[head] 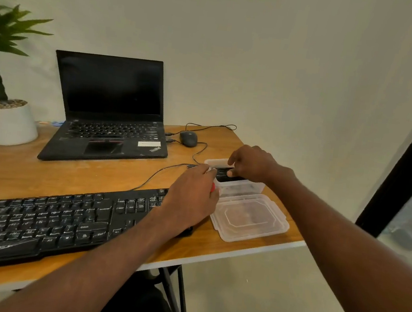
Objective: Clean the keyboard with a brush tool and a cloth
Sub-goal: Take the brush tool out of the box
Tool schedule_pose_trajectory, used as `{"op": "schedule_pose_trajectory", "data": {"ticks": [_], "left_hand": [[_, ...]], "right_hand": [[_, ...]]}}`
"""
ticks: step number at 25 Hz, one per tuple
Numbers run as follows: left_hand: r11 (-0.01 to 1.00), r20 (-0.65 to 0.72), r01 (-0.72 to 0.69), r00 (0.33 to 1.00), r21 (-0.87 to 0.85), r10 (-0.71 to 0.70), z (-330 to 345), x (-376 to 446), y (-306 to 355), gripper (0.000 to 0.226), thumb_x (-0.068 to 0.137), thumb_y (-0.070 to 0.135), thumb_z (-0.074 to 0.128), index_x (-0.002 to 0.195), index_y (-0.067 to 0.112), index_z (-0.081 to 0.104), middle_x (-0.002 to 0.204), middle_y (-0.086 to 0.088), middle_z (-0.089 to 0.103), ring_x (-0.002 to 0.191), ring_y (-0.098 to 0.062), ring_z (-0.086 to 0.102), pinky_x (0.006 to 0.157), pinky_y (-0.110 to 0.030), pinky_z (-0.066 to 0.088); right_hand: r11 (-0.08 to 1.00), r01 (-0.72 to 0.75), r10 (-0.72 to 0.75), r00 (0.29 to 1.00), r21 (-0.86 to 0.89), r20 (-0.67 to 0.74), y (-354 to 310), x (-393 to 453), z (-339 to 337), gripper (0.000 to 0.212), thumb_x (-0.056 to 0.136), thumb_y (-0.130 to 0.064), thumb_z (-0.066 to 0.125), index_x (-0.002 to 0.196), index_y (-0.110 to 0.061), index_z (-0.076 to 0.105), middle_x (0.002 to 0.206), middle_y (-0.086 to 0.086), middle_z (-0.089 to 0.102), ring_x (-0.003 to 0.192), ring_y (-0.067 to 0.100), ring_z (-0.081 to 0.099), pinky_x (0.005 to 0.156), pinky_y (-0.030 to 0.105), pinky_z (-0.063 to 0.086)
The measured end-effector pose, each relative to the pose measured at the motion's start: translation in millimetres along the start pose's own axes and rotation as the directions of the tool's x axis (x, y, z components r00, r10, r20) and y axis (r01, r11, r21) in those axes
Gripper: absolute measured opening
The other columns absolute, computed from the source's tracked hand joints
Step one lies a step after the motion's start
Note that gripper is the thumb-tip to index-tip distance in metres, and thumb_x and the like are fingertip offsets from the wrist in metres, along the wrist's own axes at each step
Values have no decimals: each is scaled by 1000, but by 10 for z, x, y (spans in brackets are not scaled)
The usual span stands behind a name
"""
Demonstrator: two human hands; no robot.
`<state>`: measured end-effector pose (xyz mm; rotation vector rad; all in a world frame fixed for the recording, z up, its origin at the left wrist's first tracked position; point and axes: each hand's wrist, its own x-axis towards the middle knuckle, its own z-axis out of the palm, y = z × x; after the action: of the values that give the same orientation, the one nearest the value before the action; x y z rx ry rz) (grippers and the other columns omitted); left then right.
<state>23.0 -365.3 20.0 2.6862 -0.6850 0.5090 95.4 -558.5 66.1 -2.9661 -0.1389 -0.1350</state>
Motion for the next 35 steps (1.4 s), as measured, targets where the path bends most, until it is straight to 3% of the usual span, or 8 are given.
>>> {"op": "schedule_pose_trajectory", "data": {"ticks": [8, 12, 14, 16, 19, 21, 27, 35], "left_hand": [[1000, 24, -12, 1000, -21, 13, -17, -14, -17, 57, 105, 36, 53, 156, 12, 46, 155, -6, 48, 138, -20, 48, 114, -33, 42], [996, 44, -35, 998, -80, 39, -136, -125, -40, 71, 105, 36, 56, 164, 11, 27, 170, -7, 29, 155, -20, 29, 125, -34, 26], [988, -33, -23, 999, -151, 19, -282, -286, -129, 73, 105, 40, 58, 166, 18, 25, 172, 0, 26, 157, -15, 25, 127, -33, 24], [980, -120, 3, 992, -199, -27, -483, -530, -324, 67, 104, 45, 58, 163, 27, 31, 169, 8, 31, 155, -10, 28, 125, -34, 27], [974, -242, 68, 963, -217, -122, -781, -973, -830, 58, 102, 49, 56, 156, 33, 42, 162, 11, 43, 150, -6, 35, 123, -42, 35], [965, -329, 130, 923, -227, -202, -966, -1289, -1248, 50, 104, 43, 58, 151, 30, 50, 156, 8, 51, 145, -9, 42, 119, -47, 41], [889, -514, 219, 750, -402, -417, -1204, -1632, -1842, 30, 107, 28, 59, 135, 22, 66, 132, 13, 65, 117, 10, 55, 95, -26, 49], [824, -464, 171, 757, -540, -461, -1262, -1738, -2028, 21, 106, 11, 58, 115, 21, 74, 96, 13, 74, 90, -9, 68, 74, -15, 48]], "right_hand": [[996, 84, -79, 987, -35, 142, 37, -36, -142, 31, 87, -32, 80, 112, -26, 62, 110, -3, 60, 107, 22, 56, 98, 46, 47], [973, 63, -46, 996, 222, -81, -42, -356, -283, 31, 88, -33, 77, 108, -26, 54, 103, -3, 67, 95, 23, 64, 84, 42, 53], [757, 103, 50, 975, 645, -214, -265, -588, -344, 25, 95, -30, 72, 116, -24, 60, 106, 3, 73, 92, 24, 71, 81, 40, 57], [273, 116, 58, 989, 955, -137, -631, -815, -330, 26, 101, -25, 66, 125, -16, 64, 109, 11, 75, 92, 27, 76, 76, 39, 60], [-257, 13, -59, 998, 966, -29, -1218, -996, -89, 35, 98, -17, 64, 130, -4, 61, 109, 20, 73, 92, 29, 72, 68, 34, 58], [-391, -45, -141, 990, 919, -11, -1627, -1030, 133, 38, 97, -14, 62, 134, -2, 58, 117, 23, 71, 98, 32, 70, 69, 35, 56], [43, 66, -317, 947, 997, -49, -2638, -1061, 467, 31, 97, -3, 65, 125, -16, 65, 114, 5, 77, 97, 37, 75, 64, 37, 56], [60, 279, -108, 956, 959, -271, -3132, -938, 754, 31, 95, -7, 69, 120, -26, 72, 105, -3, 76, 90, 28, 74, 66, 38, 59]]}}
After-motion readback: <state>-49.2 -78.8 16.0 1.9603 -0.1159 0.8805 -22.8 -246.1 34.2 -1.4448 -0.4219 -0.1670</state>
